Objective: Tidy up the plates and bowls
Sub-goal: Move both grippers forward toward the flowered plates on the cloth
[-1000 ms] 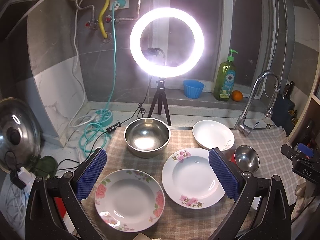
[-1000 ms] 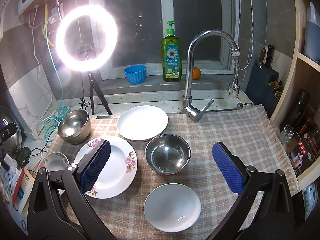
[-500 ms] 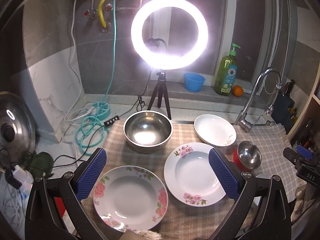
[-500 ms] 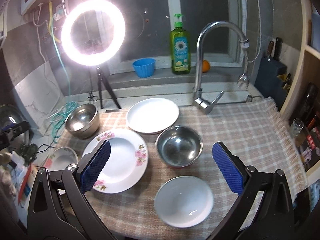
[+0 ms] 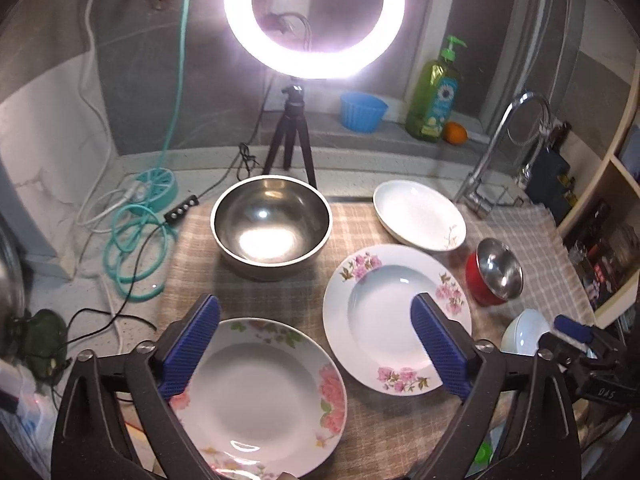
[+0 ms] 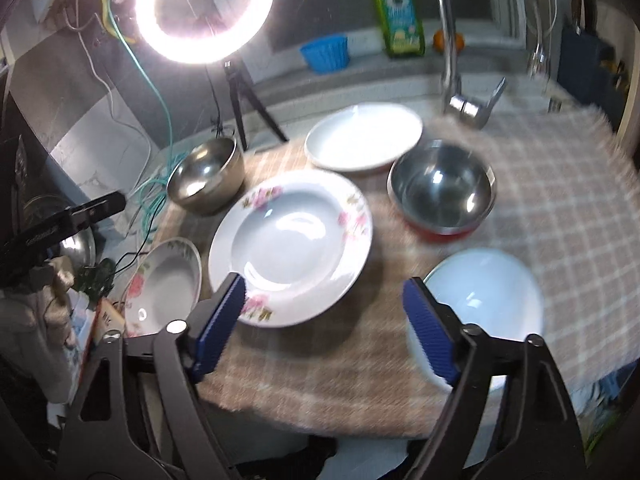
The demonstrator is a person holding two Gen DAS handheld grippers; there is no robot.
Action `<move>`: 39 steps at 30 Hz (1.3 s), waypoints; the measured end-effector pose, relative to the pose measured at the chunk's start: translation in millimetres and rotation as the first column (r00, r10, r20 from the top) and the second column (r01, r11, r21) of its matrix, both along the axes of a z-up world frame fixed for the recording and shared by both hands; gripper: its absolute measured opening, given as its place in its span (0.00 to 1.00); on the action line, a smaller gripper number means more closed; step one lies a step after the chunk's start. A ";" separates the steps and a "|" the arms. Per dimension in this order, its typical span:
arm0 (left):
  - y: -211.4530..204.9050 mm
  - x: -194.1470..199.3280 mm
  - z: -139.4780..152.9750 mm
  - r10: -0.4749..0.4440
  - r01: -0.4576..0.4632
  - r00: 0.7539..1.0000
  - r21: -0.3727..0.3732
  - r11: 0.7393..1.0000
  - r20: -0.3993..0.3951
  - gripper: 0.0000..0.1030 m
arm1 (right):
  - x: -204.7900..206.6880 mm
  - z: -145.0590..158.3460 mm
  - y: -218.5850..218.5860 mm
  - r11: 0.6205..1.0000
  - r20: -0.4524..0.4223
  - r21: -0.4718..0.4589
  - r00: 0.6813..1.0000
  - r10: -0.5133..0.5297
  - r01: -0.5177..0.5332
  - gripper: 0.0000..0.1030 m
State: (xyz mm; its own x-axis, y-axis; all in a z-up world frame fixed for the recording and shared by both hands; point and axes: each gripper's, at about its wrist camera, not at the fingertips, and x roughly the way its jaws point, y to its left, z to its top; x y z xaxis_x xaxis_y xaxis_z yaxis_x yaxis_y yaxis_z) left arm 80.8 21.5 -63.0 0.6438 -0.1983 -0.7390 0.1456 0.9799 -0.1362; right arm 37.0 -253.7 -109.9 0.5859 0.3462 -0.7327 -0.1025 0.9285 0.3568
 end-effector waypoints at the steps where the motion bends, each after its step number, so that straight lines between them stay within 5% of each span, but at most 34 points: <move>1: -1.1 3.3 -4.2 -0.017 0.017 1.000 -0.001 1.000 -0.014 0.83 | -1.2 -4.3 1.7 1.000 -0.018 0.020 1.000 0.003 -0.002 0.74; 9: -1.8 24.9 -36.5 -0.098 0.089 0.987 -0.078 0.993 -0.126 0.52 | -3.2 -26.6 9.4 0.997 -0.095 0.070 0.996 -0.006 0.013 0.50; 14: -1.0 36.9 -49.1 -0.136 0.117 0.975 -0.117 0.986 -0.173 0.44 | 0.0 -43.3 14.2 0.995 -0.157 0.097 0.988 -0.009 0.025 0.40; 19: 1.4 53.2 -68.1 -0.156 0.124 0.959 -0.146 0.982 -0.235 0.30 | 6.8 -59.9 16.3 0.991 -0.210 0.123 0.978 -0.022 0.048 0.39; 39: -7.2 98.2 -103.4 -0.187 0.142 0.925 -0.155 0.978 -0.331 0.25 | 35.7 -79.3 15.4 0.989 -0.256 0.104 0.964 -0.073 0.103 0.29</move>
